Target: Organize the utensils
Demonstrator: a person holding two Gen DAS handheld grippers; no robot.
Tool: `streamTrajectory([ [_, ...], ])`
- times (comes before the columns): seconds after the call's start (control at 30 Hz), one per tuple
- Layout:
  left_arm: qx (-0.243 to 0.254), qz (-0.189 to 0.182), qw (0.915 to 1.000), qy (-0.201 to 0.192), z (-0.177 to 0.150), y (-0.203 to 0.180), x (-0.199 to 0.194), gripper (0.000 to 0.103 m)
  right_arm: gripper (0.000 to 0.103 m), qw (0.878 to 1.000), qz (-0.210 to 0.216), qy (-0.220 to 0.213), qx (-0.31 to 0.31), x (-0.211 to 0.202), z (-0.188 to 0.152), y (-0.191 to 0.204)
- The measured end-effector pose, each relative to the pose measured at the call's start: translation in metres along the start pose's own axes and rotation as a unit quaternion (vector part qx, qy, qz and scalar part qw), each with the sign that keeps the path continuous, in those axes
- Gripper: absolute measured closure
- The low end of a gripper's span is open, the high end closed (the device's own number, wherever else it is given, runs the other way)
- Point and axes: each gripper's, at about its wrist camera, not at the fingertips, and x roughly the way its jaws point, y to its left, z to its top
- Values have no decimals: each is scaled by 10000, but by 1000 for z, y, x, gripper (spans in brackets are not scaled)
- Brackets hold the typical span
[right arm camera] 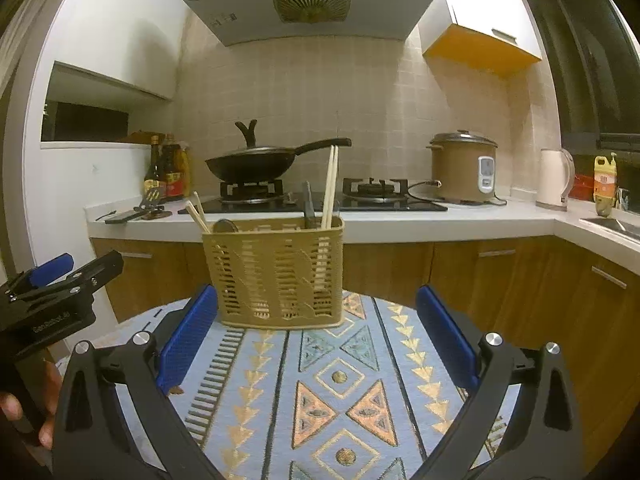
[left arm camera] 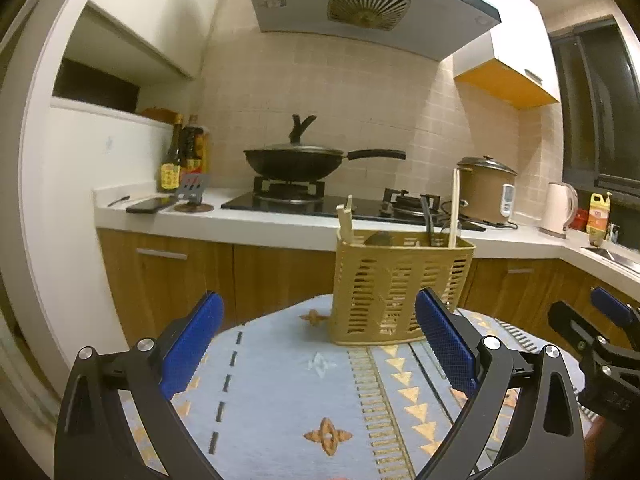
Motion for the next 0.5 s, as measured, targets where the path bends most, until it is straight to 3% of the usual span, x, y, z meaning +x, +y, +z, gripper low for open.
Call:
streamTrajectory([
  [0.13, 29, 67, 10000, 48, -11, -4, 7, 9, 8, 9999, -53, 141, 79, 7, -6, -9],
  [0.33, 486, 239, 9983, 198, -21, -18, 12, 8, 8, 9995, -61, 259, 178, 12, -9, -14],
  [0.5, 334, 237, 9988, 275, -22, -13, 15, 8, 8, 9995, -52, 276, 125, 11, -10, -13],
])
